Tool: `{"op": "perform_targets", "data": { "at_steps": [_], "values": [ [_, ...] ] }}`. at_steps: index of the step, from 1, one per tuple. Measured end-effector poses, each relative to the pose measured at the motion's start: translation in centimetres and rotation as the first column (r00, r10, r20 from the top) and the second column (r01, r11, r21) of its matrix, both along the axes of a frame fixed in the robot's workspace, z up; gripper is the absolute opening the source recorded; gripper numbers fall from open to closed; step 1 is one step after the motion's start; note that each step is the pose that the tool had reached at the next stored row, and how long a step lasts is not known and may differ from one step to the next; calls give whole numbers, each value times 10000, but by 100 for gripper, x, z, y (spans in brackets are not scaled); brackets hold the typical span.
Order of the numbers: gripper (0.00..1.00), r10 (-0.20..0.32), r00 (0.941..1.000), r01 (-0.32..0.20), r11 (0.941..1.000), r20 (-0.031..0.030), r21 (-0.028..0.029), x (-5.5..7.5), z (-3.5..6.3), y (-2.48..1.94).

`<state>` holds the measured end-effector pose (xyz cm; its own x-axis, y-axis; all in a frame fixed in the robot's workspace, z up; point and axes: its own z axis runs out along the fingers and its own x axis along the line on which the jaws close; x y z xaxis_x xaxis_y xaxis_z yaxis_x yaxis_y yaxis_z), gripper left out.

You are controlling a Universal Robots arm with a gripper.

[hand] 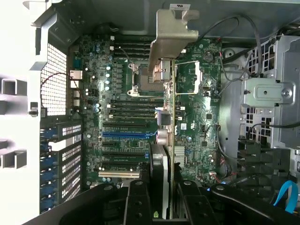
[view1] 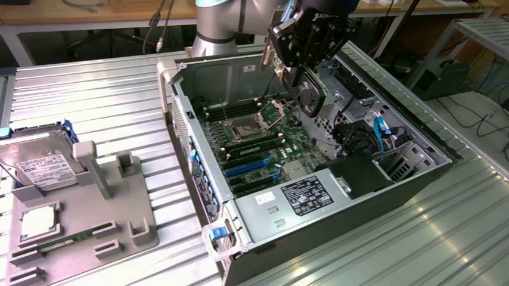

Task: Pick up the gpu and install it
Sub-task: 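Insert the gpu into the slot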

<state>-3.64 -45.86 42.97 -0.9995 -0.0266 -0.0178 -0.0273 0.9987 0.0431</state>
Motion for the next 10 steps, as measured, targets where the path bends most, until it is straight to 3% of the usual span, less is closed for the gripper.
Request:
{"op": "perform_targets", "data": {
  "at_steps": [5, 10],
  "values": [
    [28, 9, 10000, -9, 10000, 0, 0, 0, 0, 0],
    [28, 528, 9986, -528, 9986, 0, 0, 0, 0, 0]
  ]
}}
